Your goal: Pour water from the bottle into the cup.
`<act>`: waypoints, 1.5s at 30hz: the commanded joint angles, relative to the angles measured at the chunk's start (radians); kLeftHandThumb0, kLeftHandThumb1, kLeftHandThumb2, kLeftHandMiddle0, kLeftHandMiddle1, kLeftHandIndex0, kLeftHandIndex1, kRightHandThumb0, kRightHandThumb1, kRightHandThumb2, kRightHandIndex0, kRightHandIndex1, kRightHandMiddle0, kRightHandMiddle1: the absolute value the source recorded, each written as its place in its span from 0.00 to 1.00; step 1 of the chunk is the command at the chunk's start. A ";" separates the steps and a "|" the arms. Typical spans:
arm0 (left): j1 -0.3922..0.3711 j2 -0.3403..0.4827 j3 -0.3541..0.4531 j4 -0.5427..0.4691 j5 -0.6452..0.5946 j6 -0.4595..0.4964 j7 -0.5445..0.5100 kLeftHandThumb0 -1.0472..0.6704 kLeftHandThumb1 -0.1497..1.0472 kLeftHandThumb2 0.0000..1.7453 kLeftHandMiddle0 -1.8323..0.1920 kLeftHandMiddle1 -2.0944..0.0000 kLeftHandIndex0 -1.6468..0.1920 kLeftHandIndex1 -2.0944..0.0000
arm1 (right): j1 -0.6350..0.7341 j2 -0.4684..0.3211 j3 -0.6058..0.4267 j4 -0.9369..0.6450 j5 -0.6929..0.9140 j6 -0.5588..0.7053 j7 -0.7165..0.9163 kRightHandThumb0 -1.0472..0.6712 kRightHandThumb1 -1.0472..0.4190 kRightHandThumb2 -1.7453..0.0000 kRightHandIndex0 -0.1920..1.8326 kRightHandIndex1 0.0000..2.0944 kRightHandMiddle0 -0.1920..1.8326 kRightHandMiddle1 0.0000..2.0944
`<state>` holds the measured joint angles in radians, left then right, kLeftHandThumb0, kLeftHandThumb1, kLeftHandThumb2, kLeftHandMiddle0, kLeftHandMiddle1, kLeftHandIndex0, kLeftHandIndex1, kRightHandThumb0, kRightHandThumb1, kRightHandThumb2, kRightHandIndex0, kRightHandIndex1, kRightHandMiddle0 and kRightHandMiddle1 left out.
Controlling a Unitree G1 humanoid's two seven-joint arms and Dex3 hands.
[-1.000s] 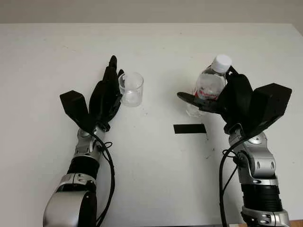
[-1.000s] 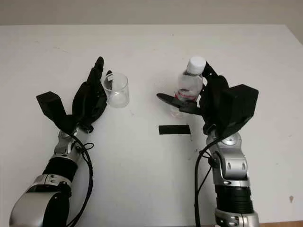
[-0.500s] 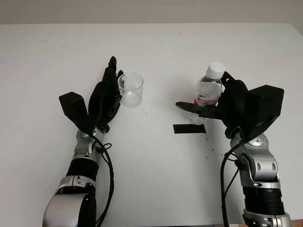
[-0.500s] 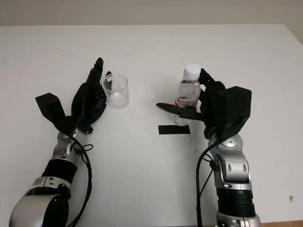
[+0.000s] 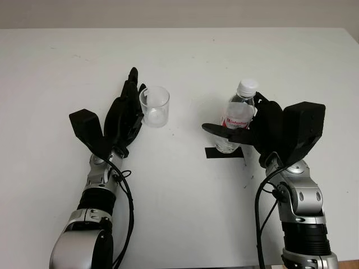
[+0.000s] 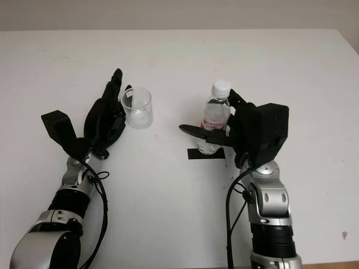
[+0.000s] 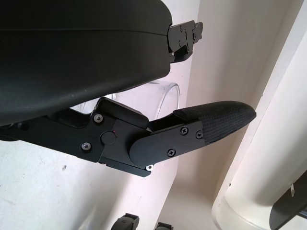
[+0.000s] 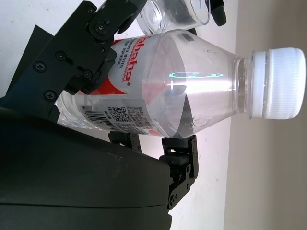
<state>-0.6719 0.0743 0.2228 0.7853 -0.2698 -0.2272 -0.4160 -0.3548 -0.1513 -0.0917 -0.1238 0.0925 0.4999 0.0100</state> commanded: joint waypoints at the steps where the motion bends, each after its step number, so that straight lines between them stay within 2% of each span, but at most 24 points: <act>1: 0.055 0.006 0.000 0.020 0.002 0.015 0.002 0.13 1.00 0.40 1.00 1.00 1.00 1.00 | -0.002 0.015 -0.005 -0.018 0.007 0.018 -0.005 0.42 0.00 0.89 0.74 1.00 0.67 1.00; 10: 0.060 0.006 -0.001 0.007 0.001 0.021 -0.002 0.13 1.00 0.40 1.00 1.00 1.00 1.00 | 0.001 0.029 -0.008 -0.013 0.014 0.031 -0.009 0.41 0.00 0.89 0.75 1.00 0.68 1.00; 20: 0.062 0.008 -0.001 0.004 0.003 0.022 0.002 0.13 1.00 0.40 1.00 1.00 1.00 1.00 | 0.008 0.010 0.004 0.013 -0.013 0.000 0.009 0.42 0.00 0.88 0.70 1.00 0.67 1.00; 40: 0.062 0.011 -0.001 0.001 0.002 0.025 -0.003 0.13 1.00 0.40 1.00 1.00 1.00 1.00 | 0.028 -0.015 0.018 0.036 -0.052 -0.039 0.079 0.40 0.00 0.89 0.77 1.00 0.65 1.00; 43: 0.061 0.011 -0.001 0.002 0.003 0.025 -0.001 0.13 1.00 0.40 1.00 1.00 1.00 1.00 | 0.029 -0.017 0.017 0.030 -0.046 -0.020 0.095 0.38 0.00 0.92 0.70 1.00 0.59 1.00; 45: 0.060 0.011 -0.001 0.004 0.002 0.026 -0.002 0.13 1.00 0.40 1.00 1.00 1.00 1.00 | 0.033 -0.023 0.022 0.031 -0.054 -0.026 0.102 0.36 0.01 0.96 0.55 1.00 0.45 1.00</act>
<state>-0.6601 0.0789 0.2231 0.7643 -0.2715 -0.2105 -0.4194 -0.3543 -0.1605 -0.0777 -0.1002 0.0422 0.4668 0.1061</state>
